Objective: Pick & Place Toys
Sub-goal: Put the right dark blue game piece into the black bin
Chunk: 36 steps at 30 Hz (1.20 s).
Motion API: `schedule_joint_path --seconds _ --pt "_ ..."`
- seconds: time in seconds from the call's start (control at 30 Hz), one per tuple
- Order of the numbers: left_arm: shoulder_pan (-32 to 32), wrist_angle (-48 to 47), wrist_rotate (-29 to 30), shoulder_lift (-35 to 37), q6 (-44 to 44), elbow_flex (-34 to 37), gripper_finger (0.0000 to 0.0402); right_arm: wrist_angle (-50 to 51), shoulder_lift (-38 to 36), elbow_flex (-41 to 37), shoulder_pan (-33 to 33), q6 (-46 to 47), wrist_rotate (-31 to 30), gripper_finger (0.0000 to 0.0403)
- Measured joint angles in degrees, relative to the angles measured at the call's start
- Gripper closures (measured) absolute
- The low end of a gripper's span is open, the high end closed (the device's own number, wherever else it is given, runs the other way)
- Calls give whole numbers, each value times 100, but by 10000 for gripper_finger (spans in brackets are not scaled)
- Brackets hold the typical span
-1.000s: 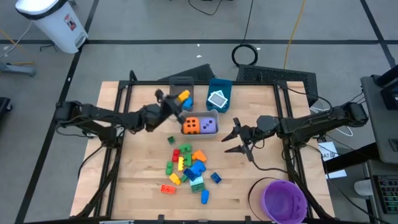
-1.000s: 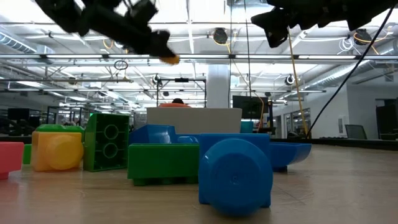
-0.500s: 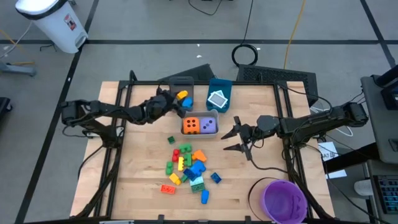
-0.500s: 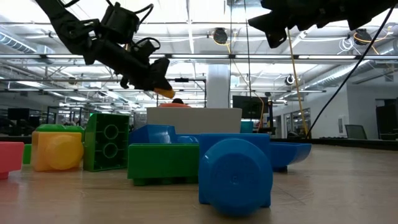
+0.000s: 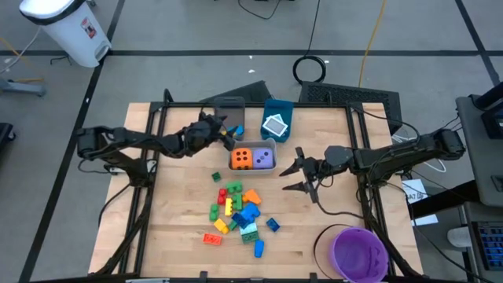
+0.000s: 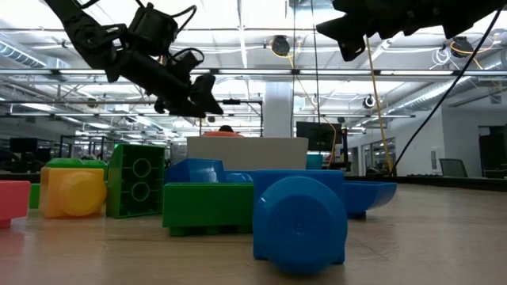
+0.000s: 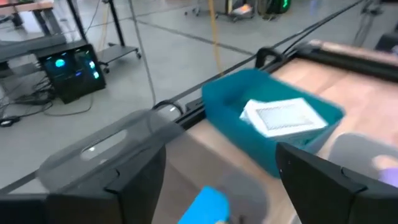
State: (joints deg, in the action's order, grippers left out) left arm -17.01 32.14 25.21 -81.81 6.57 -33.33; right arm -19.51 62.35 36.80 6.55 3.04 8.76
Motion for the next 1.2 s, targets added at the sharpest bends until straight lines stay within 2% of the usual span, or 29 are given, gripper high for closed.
schedule_joint_path --seconds 0.17,0.27,0.33,0.47,0.63,0.77,0.97,1.07,1.2 --pt "214 210 -226 18 186 -8 88 -666 547 -182 612 -311 -33 210" --pt "357 271 -337 21 373 -9 92 -1104 1082 -122 1052 -641 -480 210" --pt "450 263 -375 18 504 -9 95 -1029 1478 32 1272 -729 -759 208" --pt "615 265 -449 18 847 -10 100 -298 2191 566 1414 -555 -873 184" --pt "866 254 -480 18 1256 -8 96 1284 3026 1507 1418 551 -1011 137" --pt "1077 249 -482 18 1604 -9 92 2172 3571 2081 1530 858 -1360 106" --pt "1376 243 -482 18 2069 -10 96 2520 4062 2385 1809 1229 -1358 95" --pt "1502 241 -481 18 2098 -8 93 2641 4109 2410 1875 1350 -1631 95" --pt "1618 243 -480 18 2121 -8 88 2581 4101 2389 1882 1767 -1650 102"
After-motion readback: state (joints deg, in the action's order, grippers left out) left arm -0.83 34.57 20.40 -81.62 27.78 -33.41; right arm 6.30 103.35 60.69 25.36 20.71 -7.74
